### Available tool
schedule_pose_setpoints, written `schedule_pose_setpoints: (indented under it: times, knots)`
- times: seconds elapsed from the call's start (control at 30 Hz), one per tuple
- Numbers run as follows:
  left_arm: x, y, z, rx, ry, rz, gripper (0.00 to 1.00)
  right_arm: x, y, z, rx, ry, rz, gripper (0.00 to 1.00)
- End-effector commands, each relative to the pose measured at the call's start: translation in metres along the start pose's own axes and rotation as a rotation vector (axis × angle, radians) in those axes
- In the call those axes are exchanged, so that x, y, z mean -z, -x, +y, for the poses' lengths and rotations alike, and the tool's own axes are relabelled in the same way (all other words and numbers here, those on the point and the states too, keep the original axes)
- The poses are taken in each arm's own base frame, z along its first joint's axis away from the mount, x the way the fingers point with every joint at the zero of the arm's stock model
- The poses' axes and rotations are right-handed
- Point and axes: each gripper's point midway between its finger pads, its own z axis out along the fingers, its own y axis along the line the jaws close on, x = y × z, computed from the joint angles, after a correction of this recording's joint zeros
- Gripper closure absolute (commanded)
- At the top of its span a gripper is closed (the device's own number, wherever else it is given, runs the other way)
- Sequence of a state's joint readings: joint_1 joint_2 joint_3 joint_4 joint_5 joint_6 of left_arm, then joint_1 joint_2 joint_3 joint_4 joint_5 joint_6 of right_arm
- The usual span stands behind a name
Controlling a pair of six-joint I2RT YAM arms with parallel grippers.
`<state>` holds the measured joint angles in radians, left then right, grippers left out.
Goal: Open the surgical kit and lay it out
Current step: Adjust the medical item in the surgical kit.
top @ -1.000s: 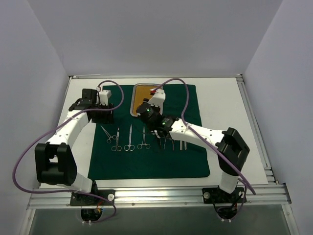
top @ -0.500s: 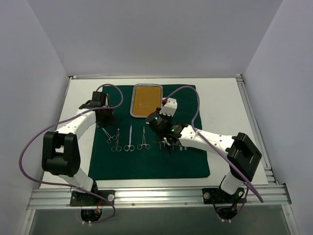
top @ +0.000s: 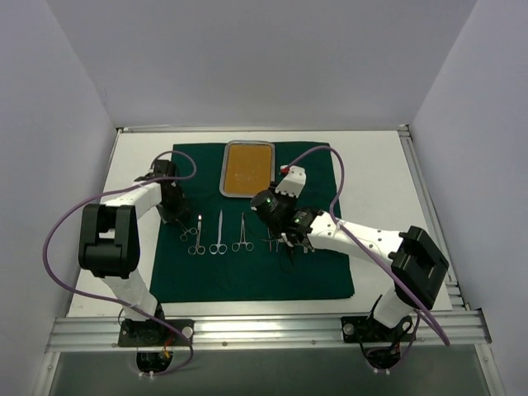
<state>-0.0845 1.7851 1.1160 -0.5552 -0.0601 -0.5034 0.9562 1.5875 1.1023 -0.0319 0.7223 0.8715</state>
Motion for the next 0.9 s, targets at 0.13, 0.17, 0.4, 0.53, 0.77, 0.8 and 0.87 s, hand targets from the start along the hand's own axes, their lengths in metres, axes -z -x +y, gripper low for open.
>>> schedule_pose_setpoints:
  times: [0.13, 0.17, 0.4, 0.53, 0.77, 0.8, 0.87]
  knots:
    - [-0.015, -0.009, 0.008, 0.055, 0.011, 0.051, 0.54, 0.004, 0.019, -0.014, -0.039, -0.052, -0.067, 0.73]
    - [-0.015, -0.012, 0.007, 0.054, 0.008, 0.063, 0.57, 0.003, 0.02, -0.014, -0.039, -0.053, -0.068, 0.73]
    - [-0.001, -0.014, 0.011, -0.013, 0.003, 0.081, 0.74, 0.002, 0.021, -0.013, -0.041, -0.057, -0.07, 0.73]
    - [-0.002, -0.023, 0.02, -0.049, 0.024, 0.123, 0.84, 0.003, 0.022, -0.015, -0.048, -0.061, -0.076, 0.73]
    - [0.01, -0.019, 0.021, -0.1, 0.008, 0.111, 0.93, 0.004, 0.026, -0.017, -0.048, -0.069, -0.087, 0.72]
    - [0.013, -0.018, 0.02, -0.116, -0.001, 0.105, 0.97, 0.004, 0.026, -0.017, -0.049, -0.069, -0.089, 0.72]
    - [0.016, -0.016, 0.02, -0.131, -0.01, 0.096, 0.98, 0.004, 0.026, -0.017, -0.049, -0.069, -0.089, 0.72]
